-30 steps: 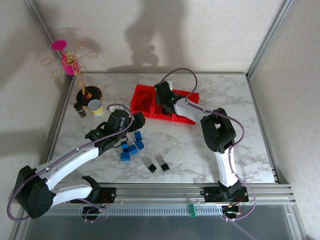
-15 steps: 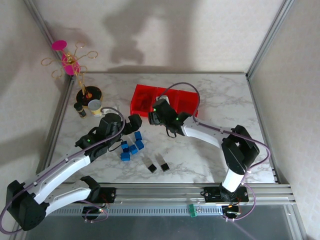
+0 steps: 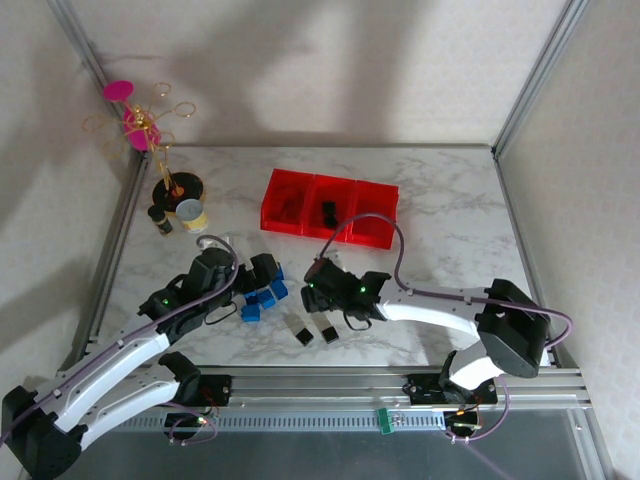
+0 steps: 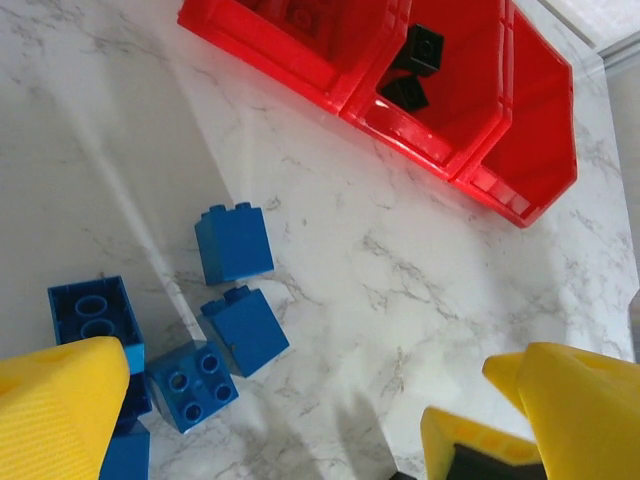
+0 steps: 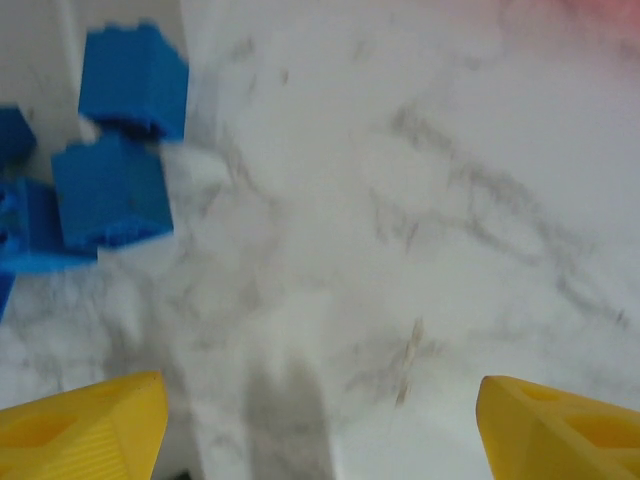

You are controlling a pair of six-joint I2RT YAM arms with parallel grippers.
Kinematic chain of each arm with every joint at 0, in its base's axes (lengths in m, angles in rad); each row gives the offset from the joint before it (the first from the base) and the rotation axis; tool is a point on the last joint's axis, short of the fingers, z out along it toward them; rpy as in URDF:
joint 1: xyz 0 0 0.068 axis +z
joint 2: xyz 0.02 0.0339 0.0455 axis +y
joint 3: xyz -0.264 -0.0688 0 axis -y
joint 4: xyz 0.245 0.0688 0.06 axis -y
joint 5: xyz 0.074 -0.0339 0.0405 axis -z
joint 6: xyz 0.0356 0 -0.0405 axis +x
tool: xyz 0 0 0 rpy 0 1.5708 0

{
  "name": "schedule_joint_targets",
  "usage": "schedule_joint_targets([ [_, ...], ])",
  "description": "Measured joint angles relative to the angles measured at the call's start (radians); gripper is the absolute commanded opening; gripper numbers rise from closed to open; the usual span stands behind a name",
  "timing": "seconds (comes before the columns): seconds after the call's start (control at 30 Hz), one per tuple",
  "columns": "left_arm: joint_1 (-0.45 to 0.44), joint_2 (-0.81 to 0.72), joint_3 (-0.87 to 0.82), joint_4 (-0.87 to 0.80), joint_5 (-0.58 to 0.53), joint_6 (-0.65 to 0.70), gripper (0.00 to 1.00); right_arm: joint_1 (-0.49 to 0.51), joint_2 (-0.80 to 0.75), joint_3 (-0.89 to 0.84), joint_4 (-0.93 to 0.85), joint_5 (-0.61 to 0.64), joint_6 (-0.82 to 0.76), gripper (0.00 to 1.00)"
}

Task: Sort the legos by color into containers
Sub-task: Pick up the lego from the bottom-center of the table.

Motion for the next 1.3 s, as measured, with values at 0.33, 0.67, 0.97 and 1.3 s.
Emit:
schedule_joint_targets([
  [0.33, -0.081, -0.011, -0.034, -0.01, 0.022, -0.031, 1.0, 0.138, -0.003, -0.112, -0.022, -0.001, 0.17, 0.69],
  [0.67, -0.105, 0.003, -0.034, -0.006, 0.021, -0.048, 1.0, 0.179, 0.027, -0.137, -0.005, 0.0, 0.243, 0.54],
  [0.97, -0.105, 0.01, -0.034, -0.006, 0.018, -0.048, 1.0, 0.179, 0.066, -0.139, -0.006, 0.003, 0.249, 0.37],
  [1.3, -0.105, 0.035, -0.032, 0.001, 0.012, -0.048, 1.0, 0.181, 0.061, -0.12, -0.026, 0.034, 0.248, 0.32],
])
